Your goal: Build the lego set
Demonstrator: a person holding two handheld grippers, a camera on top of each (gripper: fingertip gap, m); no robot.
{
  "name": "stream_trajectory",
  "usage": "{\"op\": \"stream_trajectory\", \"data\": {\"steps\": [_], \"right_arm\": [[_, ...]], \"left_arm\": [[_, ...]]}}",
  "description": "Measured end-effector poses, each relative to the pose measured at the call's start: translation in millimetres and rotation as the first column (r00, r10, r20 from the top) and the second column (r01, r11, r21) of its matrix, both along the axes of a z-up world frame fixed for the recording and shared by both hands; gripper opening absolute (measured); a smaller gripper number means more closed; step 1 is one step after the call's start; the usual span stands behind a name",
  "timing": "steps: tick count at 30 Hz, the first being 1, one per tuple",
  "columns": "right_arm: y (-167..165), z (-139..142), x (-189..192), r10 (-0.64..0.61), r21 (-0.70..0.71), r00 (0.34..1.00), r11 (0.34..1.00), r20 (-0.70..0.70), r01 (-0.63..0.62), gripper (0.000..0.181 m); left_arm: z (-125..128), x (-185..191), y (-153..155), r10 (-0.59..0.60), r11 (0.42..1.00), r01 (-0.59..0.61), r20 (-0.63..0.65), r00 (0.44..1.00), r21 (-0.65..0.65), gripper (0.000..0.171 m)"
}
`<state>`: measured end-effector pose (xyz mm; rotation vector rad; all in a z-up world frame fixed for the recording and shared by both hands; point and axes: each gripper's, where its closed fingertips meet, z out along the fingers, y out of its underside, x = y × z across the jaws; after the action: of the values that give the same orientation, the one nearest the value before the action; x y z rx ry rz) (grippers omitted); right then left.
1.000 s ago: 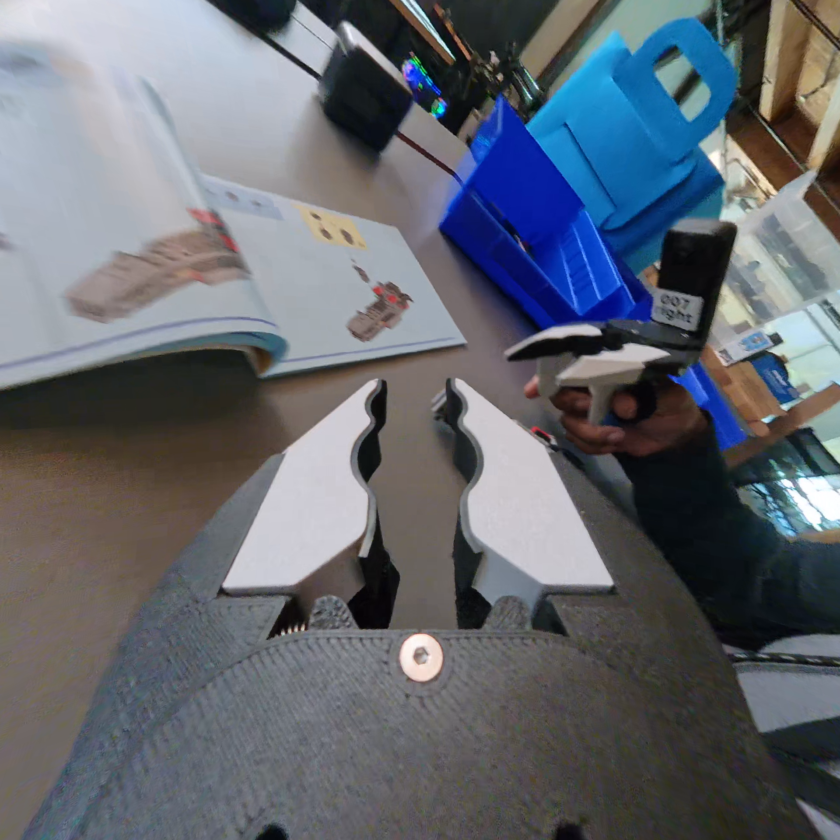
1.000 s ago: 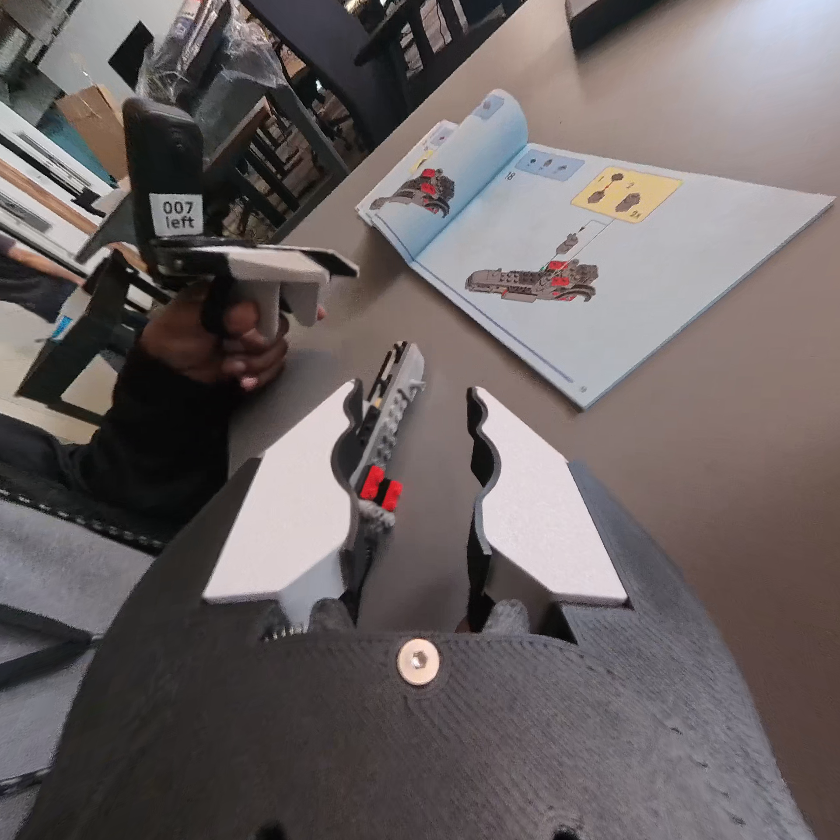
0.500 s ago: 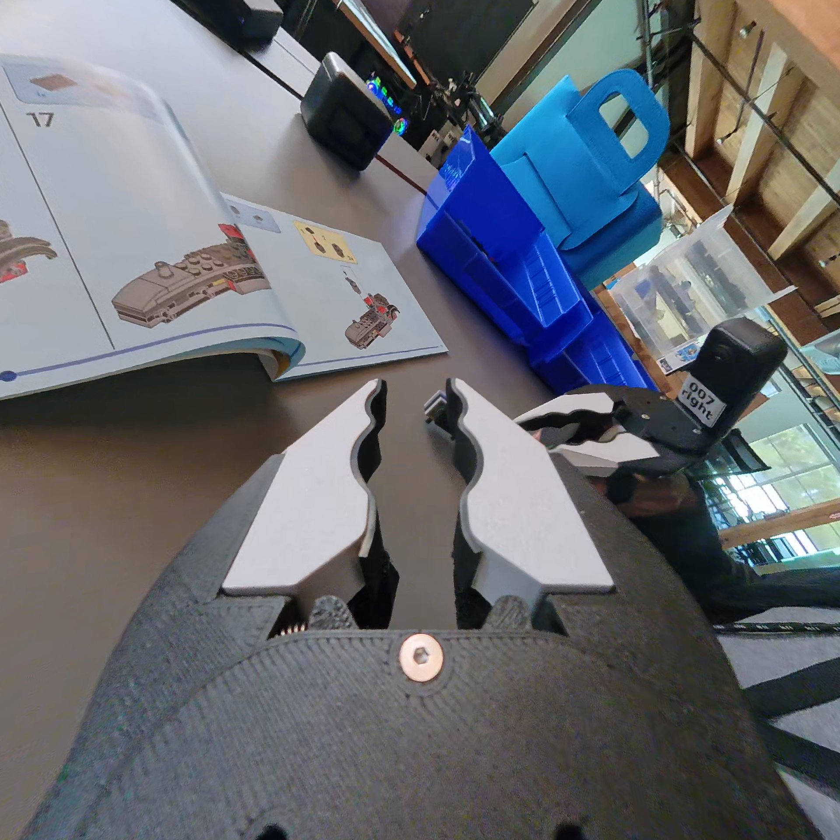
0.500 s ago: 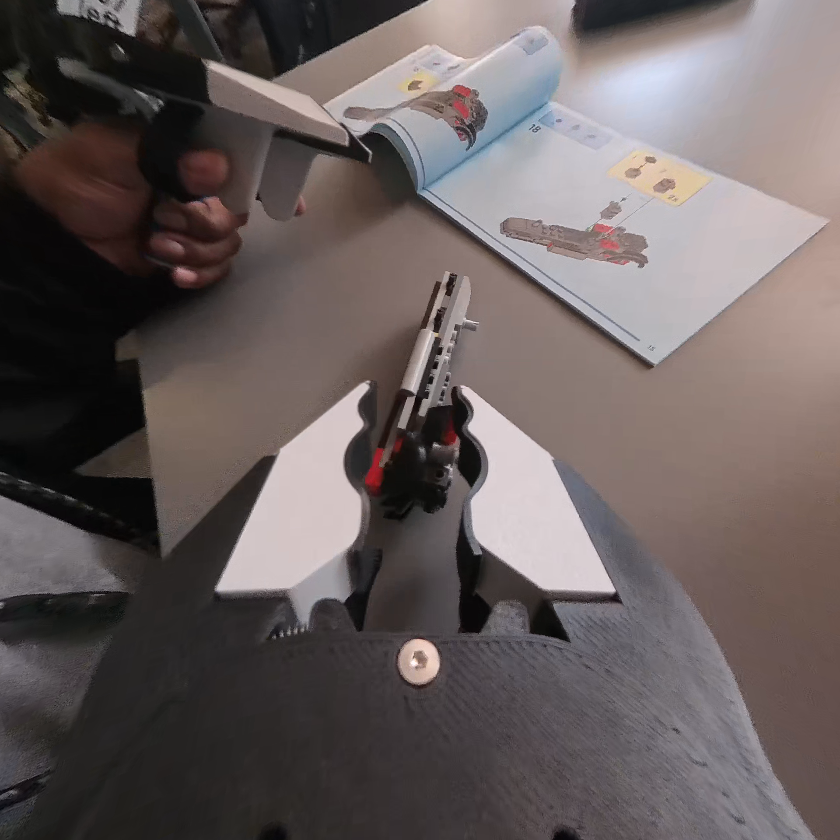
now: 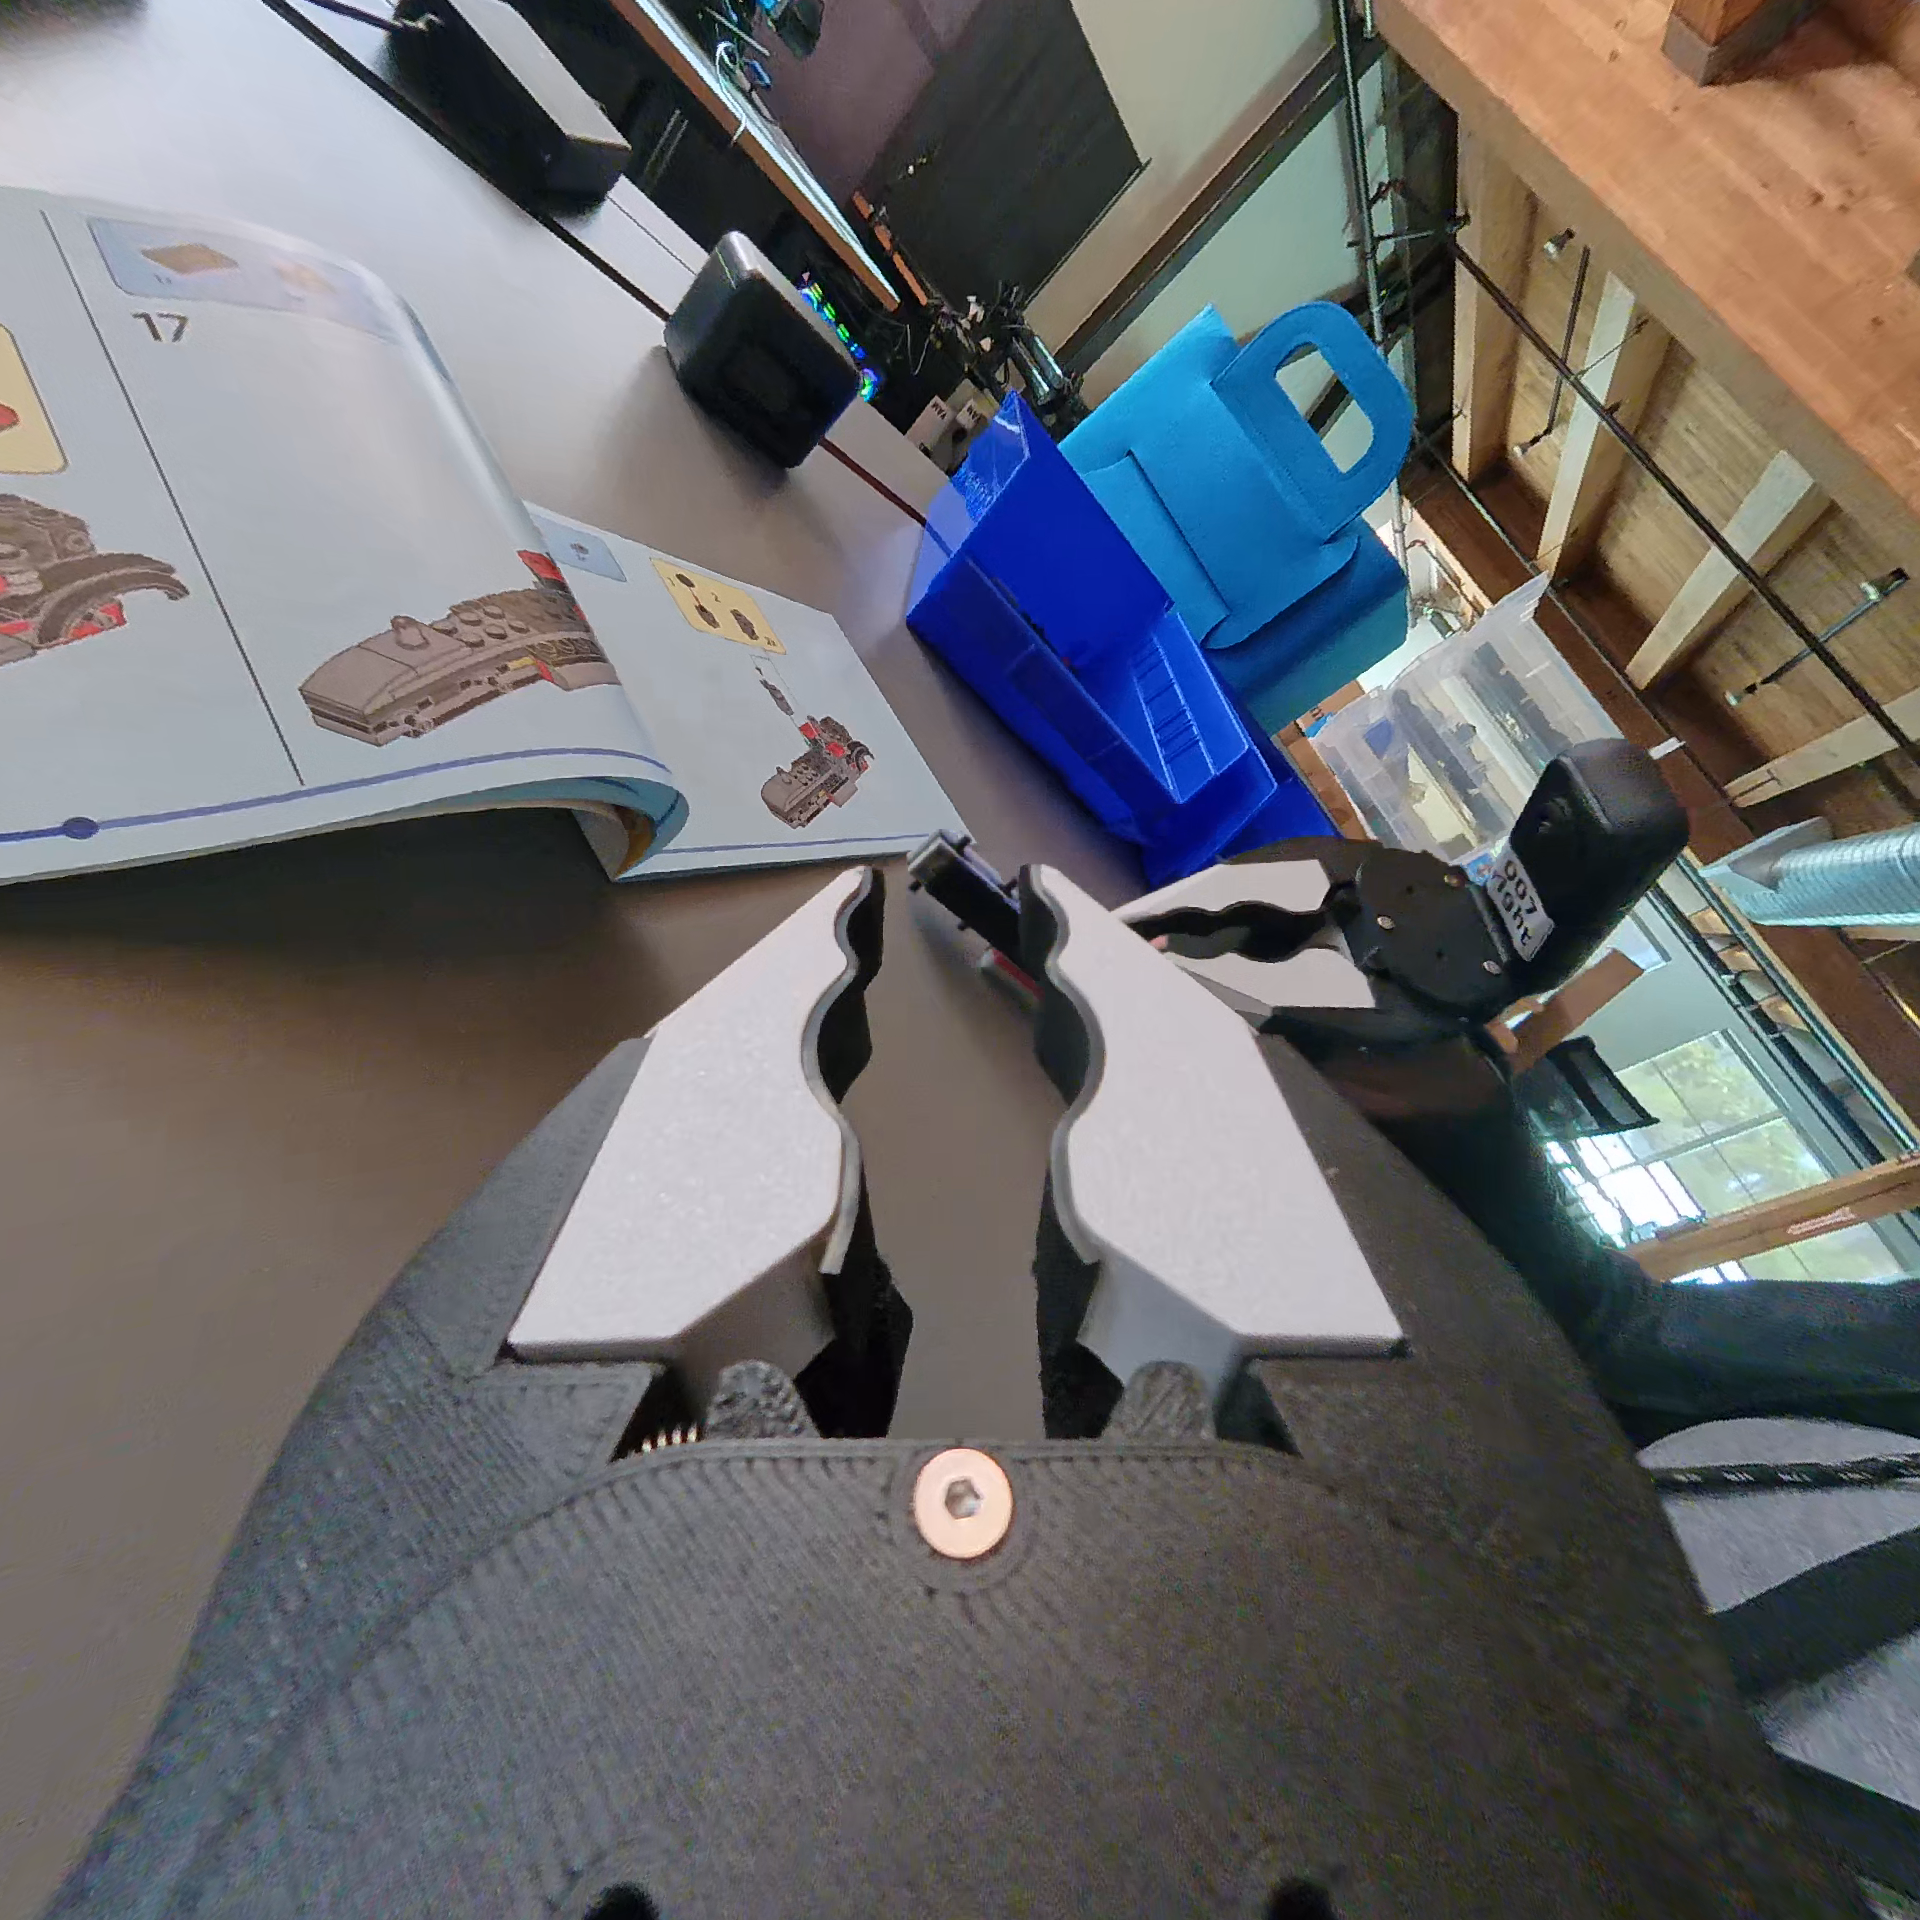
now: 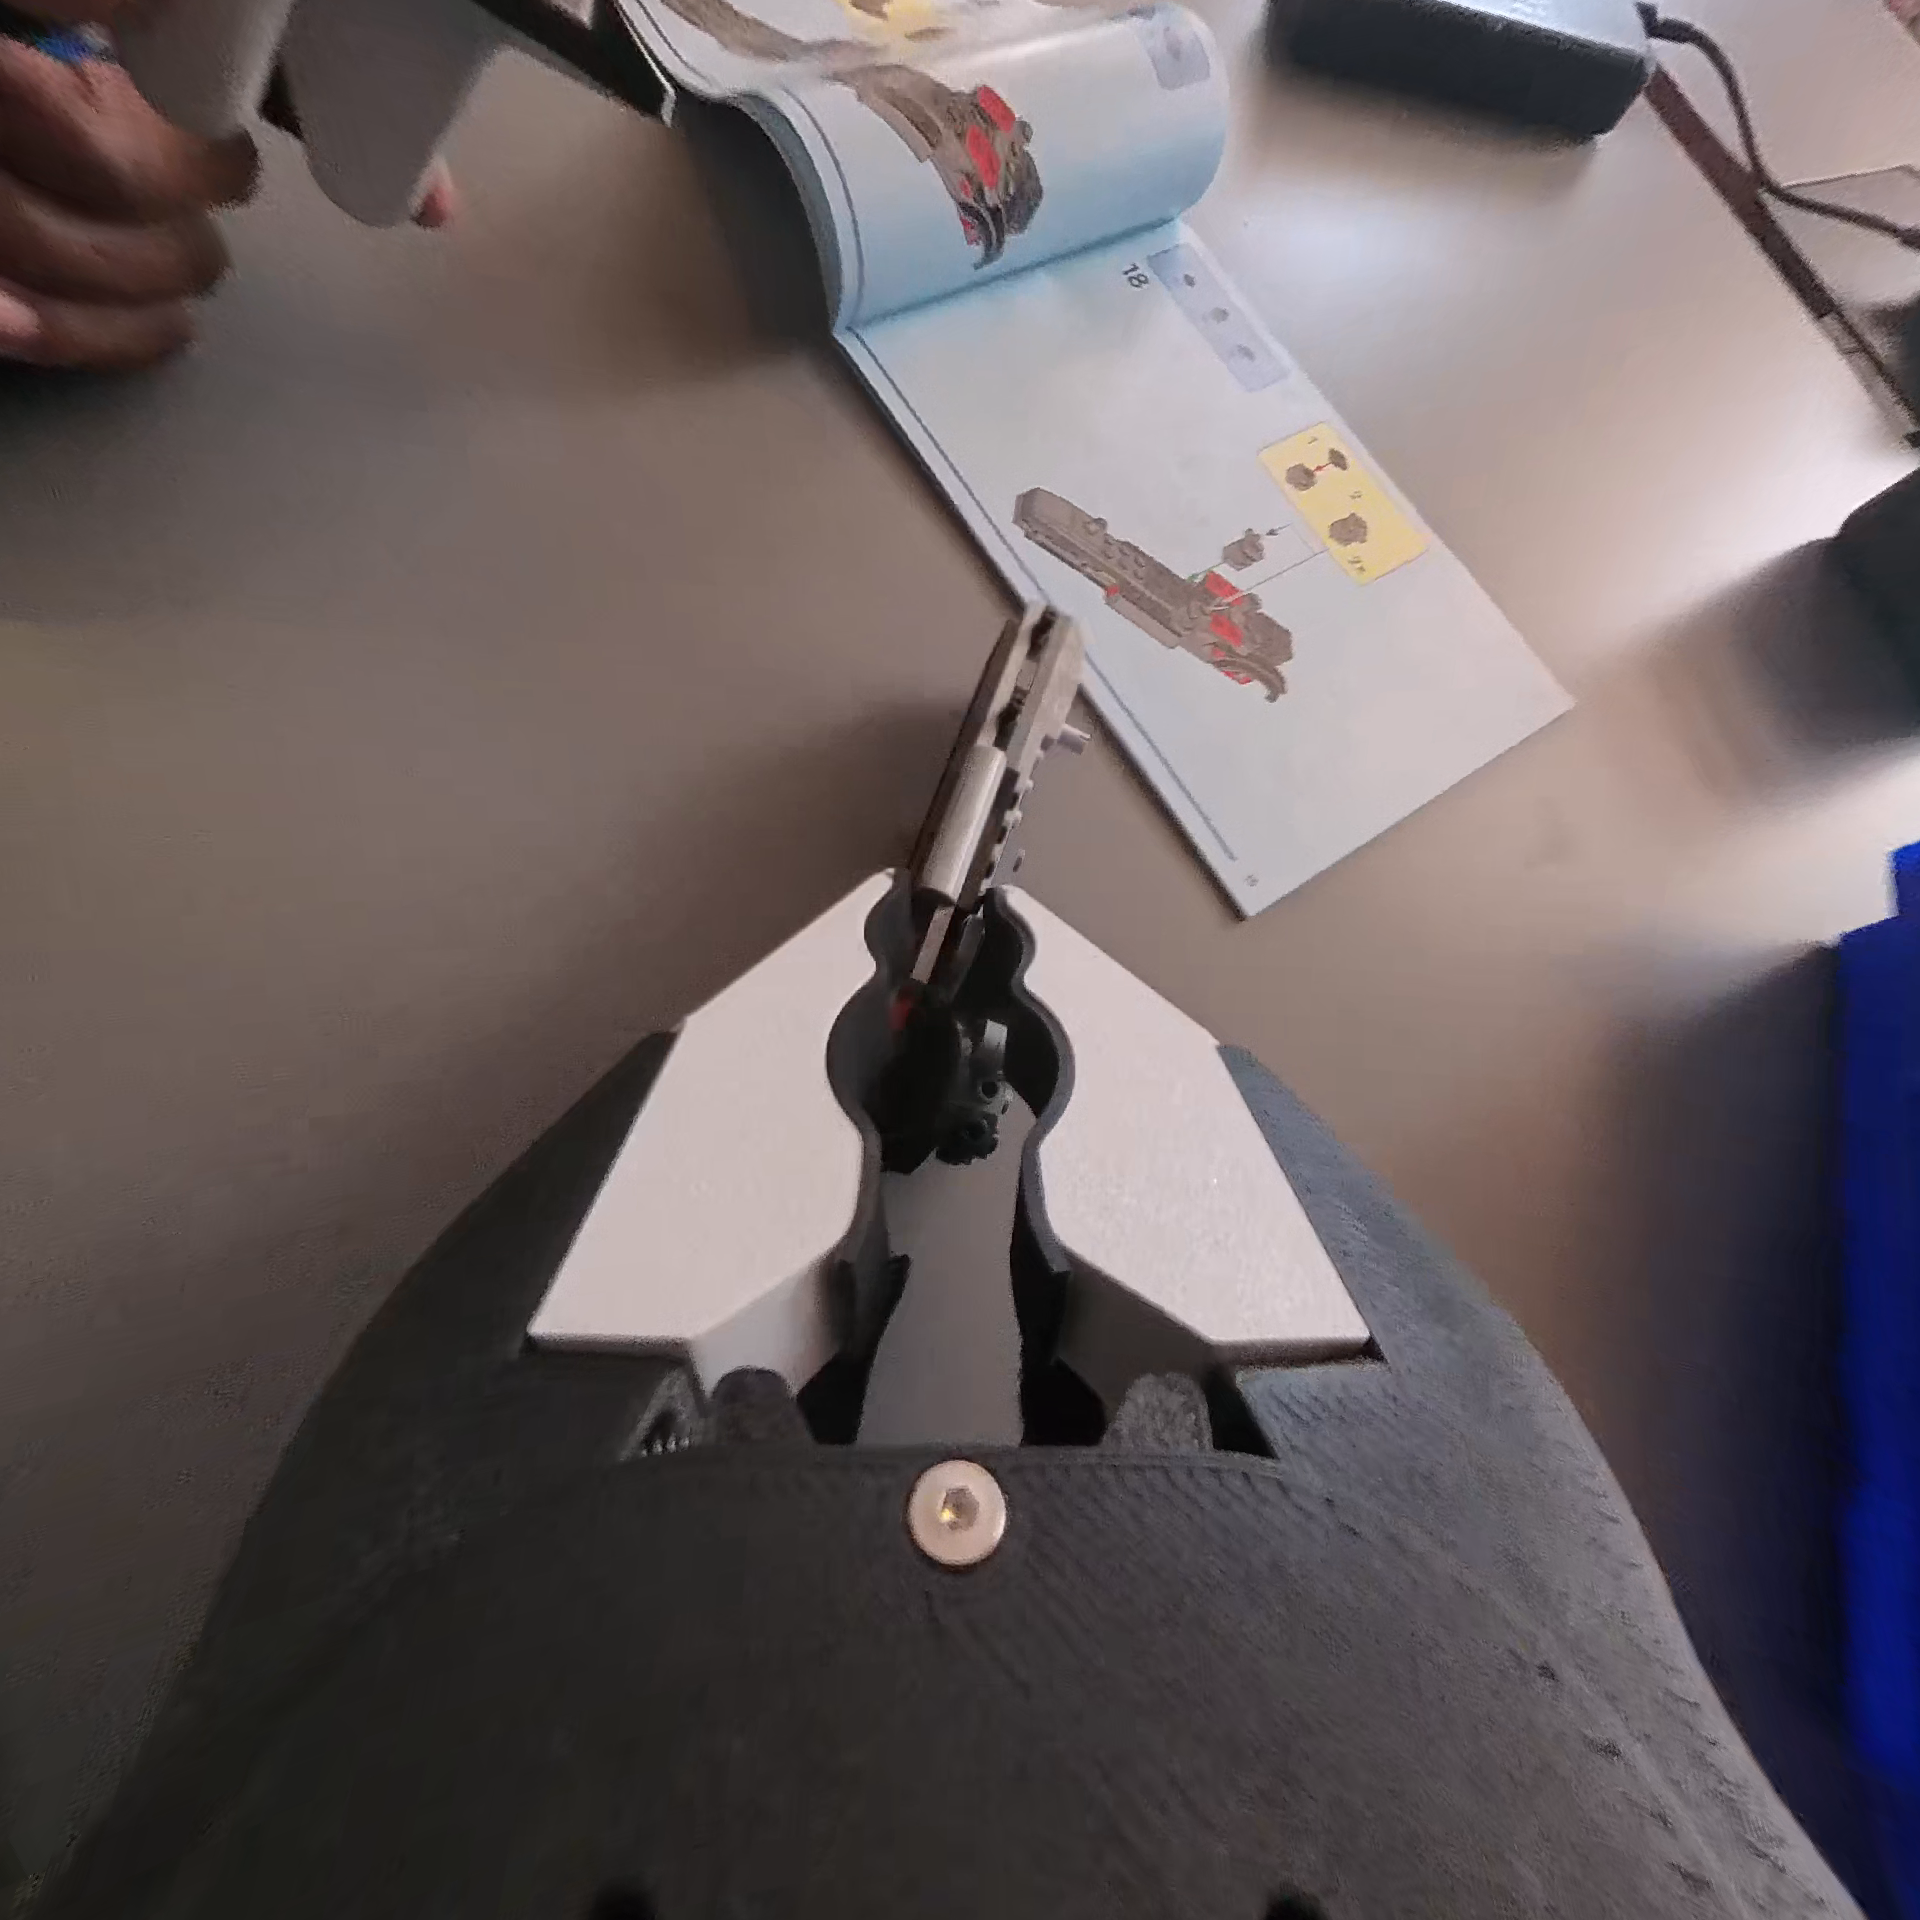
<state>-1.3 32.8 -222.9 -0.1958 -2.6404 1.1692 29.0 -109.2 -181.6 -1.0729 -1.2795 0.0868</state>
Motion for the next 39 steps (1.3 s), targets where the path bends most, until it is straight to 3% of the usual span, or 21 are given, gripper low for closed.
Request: {"op": "stream_trajectory", "data": {"steps": [9, 16, 22, 25, 29, 32, 35, 39], "right_arm": [[-3, 0, -14, 0.097, 0.218, 0.968, 0.975, -0.23, -0.045, 0.014], [-19, -2, -4, 0.236, 0.371, 0.865, 0.926, -0.443, -0.063, 0.014], [-32, -5, 18, 0.31, 0.402, 0.752, 0.913, -0.581, -0.065, 0.014], [-37, -5, 29, 0.297, 0.354, 0.752, 0.931, -0.588, -0.091, 0.014], [-38, 6, 35, 0.178, 0.149, 0.892, 0.981, -0.415, -0.127, 0.023], [-28, 16, 34, 0.078, -0.058, 0.992, 0.995, -0.097, -0.084, 0.039], [-13, 16, 33, 0.05, -0.187, 0.98, 0.982, 0.194, -0.013, 0.056], [-9, 11, 38, 0.057, -0.208, 0.957, 0.978, 0.284, 0.004, 0.056]], "left_arm": [[3, 1, -3, 0.008, 1.0, -0.008, -0.012, 1.0, 0.028, 0.026], [4, 0, -5, 0.018, 0.999, -0.018, -0.014, 1.0, 0.034, 0.025], [5, 1, -7, 0.027, 0.999, -0.027, -0.022, 0.999, 0.04, 0.025], [6, 1, -7, 0.028, 0.999, -0.026, -0.027, 0.999, 0.041, 0.025], [7, 3, -8, 0.025, 0.998, -0.023, -0.03, 0.999, 0.052, 0.025], [8, 5, -9, 0.023, 0.998, -0.02, -0.036, 0.999, 0.066, 0.025], [9, 6, -10, 0.018, 0.997, -0.015, -0.039, 0.999, 0.075, 0.025], [9, 6, -9, 0.013, 0.997, -0.01, -0.038, 0.999, 0.075, 0.025]]}}
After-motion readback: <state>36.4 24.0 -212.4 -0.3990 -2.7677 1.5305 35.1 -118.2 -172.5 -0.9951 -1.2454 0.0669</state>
